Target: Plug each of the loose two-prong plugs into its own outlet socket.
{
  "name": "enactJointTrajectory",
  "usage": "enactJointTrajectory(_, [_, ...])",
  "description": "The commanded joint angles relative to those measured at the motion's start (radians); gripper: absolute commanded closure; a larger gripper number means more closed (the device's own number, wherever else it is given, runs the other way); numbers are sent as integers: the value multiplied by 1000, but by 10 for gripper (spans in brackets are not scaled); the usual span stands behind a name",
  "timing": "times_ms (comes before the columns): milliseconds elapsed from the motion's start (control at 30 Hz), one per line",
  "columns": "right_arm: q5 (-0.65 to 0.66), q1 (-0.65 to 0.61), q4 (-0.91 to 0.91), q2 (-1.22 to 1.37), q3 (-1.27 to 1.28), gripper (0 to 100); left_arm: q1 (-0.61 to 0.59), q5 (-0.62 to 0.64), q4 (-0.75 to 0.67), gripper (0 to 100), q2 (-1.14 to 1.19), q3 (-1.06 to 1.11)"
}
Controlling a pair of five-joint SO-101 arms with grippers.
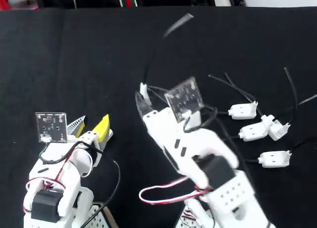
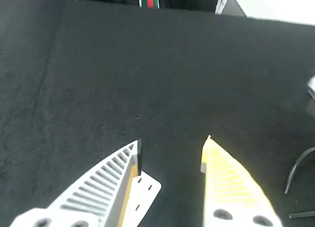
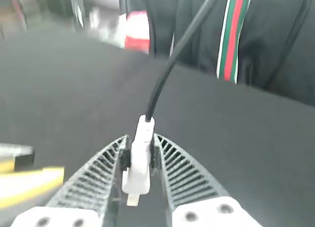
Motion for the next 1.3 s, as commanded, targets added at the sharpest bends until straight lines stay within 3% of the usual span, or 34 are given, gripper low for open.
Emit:
enactJointTrajectory(0, [-104, -69, -411, -22, 148, 987, 13, -9, -61, 791, -2, 53])
enactJointTrajectory(100, [-193, -118, -459, 35, 139, 987, 16, -9, -107, 791, -2, 97])
enactJointTrajectory(300, [-359, -166, -523, 170, 117, 987, 137, -72, -115, 791, -2, 128])
enactJointTrajectory(533, [-373, -166, -413, 163, 147, 987, 139, -86, -115, 791, -2, 124])
enactJointTrajectory(833, [-364, -172, -137, 64, 147, 986, 59, -78, -130, 791, -3, 87])
enactJointTrajectory(1100, [-307, -212, -124, 67, 139, 986, 58, -77, -123, 791, -3, 85])
enactJointTrajectory(1267, [-308, -207, -210, 64, 148, 986, 65, -78, -69, 791, -3, 64])
